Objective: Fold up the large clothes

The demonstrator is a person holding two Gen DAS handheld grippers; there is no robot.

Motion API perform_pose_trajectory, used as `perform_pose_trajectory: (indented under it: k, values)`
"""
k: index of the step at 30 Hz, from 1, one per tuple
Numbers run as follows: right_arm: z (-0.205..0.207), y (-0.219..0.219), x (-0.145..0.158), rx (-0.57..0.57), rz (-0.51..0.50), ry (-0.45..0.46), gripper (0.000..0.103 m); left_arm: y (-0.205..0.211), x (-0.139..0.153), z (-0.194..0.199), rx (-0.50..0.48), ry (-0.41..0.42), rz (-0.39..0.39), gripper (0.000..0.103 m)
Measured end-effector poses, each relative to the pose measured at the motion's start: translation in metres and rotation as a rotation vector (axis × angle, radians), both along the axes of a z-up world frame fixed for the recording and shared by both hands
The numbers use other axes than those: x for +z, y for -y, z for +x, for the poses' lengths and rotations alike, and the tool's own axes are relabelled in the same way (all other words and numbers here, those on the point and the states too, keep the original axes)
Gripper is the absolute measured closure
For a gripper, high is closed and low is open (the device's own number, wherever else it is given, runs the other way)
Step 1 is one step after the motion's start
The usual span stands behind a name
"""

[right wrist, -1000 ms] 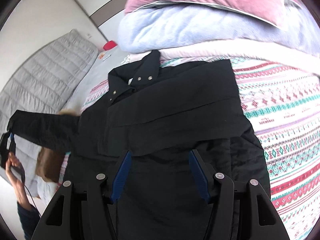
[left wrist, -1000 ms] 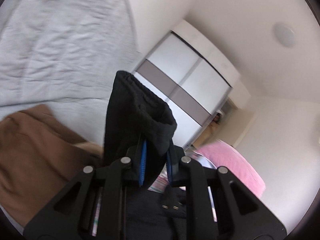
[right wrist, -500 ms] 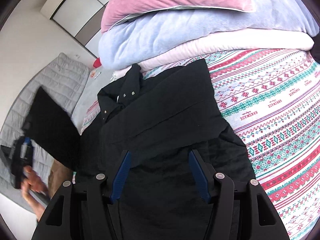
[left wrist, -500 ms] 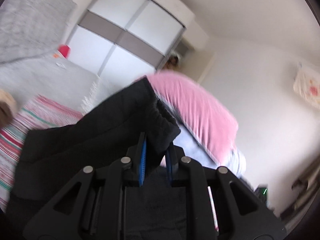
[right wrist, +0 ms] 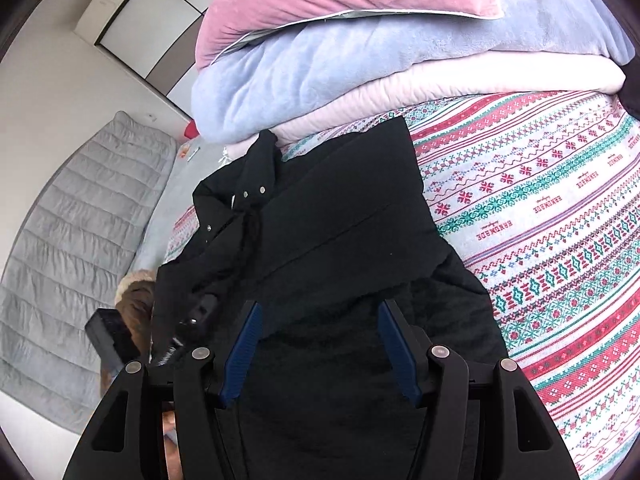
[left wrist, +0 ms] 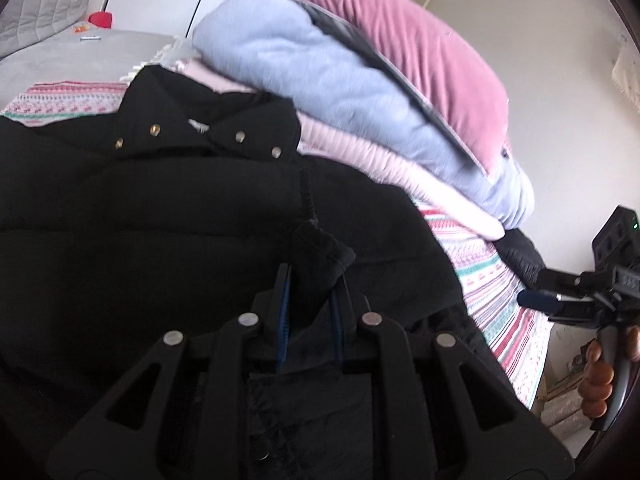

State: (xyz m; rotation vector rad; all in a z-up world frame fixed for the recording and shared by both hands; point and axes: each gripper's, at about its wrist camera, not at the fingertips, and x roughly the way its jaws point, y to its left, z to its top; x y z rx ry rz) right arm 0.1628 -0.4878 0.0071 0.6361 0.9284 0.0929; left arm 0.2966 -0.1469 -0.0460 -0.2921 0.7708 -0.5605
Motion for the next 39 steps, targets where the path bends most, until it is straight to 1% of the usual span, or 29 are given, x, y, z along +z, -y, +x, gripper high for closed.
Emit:
perform_pose_trajectory:
  k: [3,5,7,8,11,13,14,15,16,18,21,22,24,26,27,28,30,32,34,37,39]
  values:
    - [0.002,-0.004,-0.001,0.01,-0.006,-0.005,0.042,0.001,-0.003,-0.001,-0.017,0.001,0.034,0.085]
    - [0.003,-0.006,-0.001,0.016,-0.011,-0.009,0.042,0.002,-0.004,-0.003,-0.045,-0.005,0.063,0.083]
    - [0.004,-0.008,-0.002,0.018,-0.02,-0.012,0.042,0.003,-0.004,-0.005,-0.076,-0.028,0.093,0.072]
    - [0.004,-0.009,-0.002,0.016,-0.023,-0.013,0.042,0.002,-0.004,-0.006,-0.09,-0.041,0.098,0.072]
    - [0.005,-0.008,-0.003,0.013,-0.02,-0.016,0.042,-0.002,0.0,-0.013,-0.127,-0.06,0.074,0.066]
    - [0.005,-0.007,-0.004,0.013,-0.025,-0.018,0.042,-0.007,0.009,-0.018,-0.153,-0.055,0.065,0.058]
    - [0.004,-0.007,-0.004,0.011,-0.029,-0.018,0.042,-0.01,0.013,-0.019,-0.154,-0.045,0.059,0.055]
    - [0.004,-0.006,-0.003,0.008,-0.032,-0.017,0.042,-0.014,0.017,-0.019,-0.146,-0.036,0.054,0.048]
    - [0.003,-0.005,-0.003,0.007,-0.032,-0.014,0.042,-0.019,0.021,-0.018,-0.133,-0.027,0.051,0.046]
    - [0.003,-0.004,-0.003,0.004,-0.028,-0.012,0.041,-0.026,0.023,-0.011,-0.095,-0.025,0.061,0.045]
    - [0.004,-0.004,-0.004,0.011,-0.035,-0.017,0.041,-0.033,0.014,0.011,-0.03,-0.085,0.065,0.045]
    - [0.005,-0.005,-0.004,0.013,-0.038,-0.019,0.041,-0.031,0.009,0.018,-0.02,-0.107,0.085,0.045]
    - [0.005,-0.008,-0.004,0.018,-0.044,-0.023,0.041,-0.022,-0.002,0.029,-0.001,-0.152,0.157,0.045]
    - [0.006,-0.009,-0.004,0.021,-0.048,-0.023,0.042,-0.007,-0.018,0.037,0.02,-0.232,0.244,0.045]
    - [0.006,-0.01,-0.004,0.021,-0.049,-0.024,0.041,-0.004,-0.021,0.036,0.026,-0.246,0.262,0.045]
    - [0.006,-0.011,-0.004,0.019,-0.048,-0.026,0.041,0.001,-0.023,0.034,0.036,-0.237,0.284,0.044]
    - [0.006,-0.011,-0.004,0.013,-0.049,-0.03,0.041,0.008,-0.026,0.027,0.03,-0.194,0.337,0.041]
    - [0.005,-0.011,-0.004,0.013,-0.053,-0.03,0.041,0.012,-0.026,0.025,0.018,-0.178,0.367,0.041]
    - [0.005,-0.009,-0.004,0.012,-0.055,-0.031,0.041,0.012,-0.021,0.025,0.014,-0.179,0.365,0.041]
    - [0.004,-0.007,-0.003,0.007,-0.05,-0.028,0.041,0.011,-0.009,0.032,0.005,-0.186,0.302,0.041]
    - [0.004,-0.007,-0.003,0.005,-0.047,-0.026,0.041,0.013,-0.003,0.044,0.027,-0.185,0.292,0.041]
